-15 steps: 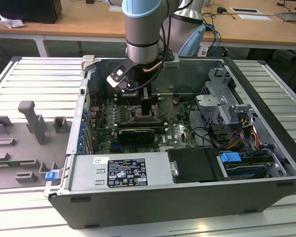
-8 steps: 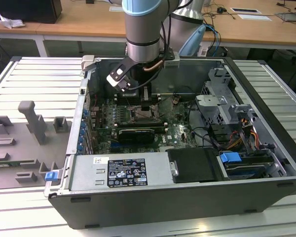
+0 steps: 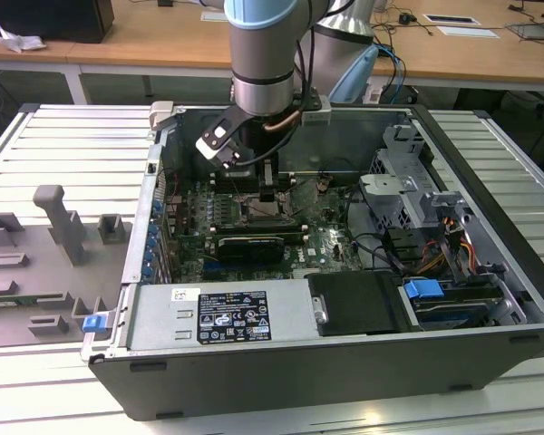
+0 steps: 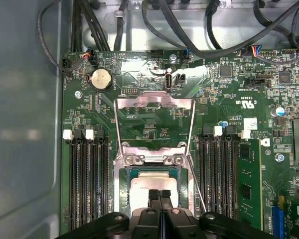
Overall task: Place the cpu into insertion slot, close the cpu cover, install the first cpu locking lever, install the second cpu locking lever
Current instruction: 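Place the cpu into insertion slot, then close the cpu cover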
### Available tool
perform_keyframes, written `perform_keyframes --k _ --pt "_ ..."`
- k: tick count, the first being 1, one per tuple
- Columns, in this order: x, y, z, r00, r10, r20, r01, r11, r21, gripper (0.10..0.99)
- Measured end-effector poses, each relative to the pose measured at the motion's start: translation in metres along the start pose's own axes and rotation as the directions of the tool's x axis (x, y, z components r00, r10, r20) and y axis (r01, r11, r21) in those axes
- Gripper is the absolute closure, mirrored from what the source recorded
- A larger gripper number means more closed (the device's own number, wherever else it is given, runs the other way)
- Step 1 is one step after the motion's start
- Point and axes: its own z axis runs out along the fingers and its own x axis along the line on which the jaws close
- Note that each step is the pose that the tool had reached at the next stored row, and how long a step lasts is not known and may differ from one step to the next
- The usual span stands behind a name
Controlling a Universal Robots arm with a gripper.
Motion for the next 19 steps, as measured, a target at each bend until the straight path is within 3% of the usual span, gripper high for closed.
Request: perform_keyframes --k 12,19 --pt "0.0001 0.0003 -0.0029 1.0000 0.000 0.0000 0.000 1.0000 0.000 0.980" --pt "0.0002 0.0076 -0.0022 1.0000 0.000 -0.0001 0.000 1.0000 0.000 0.980"
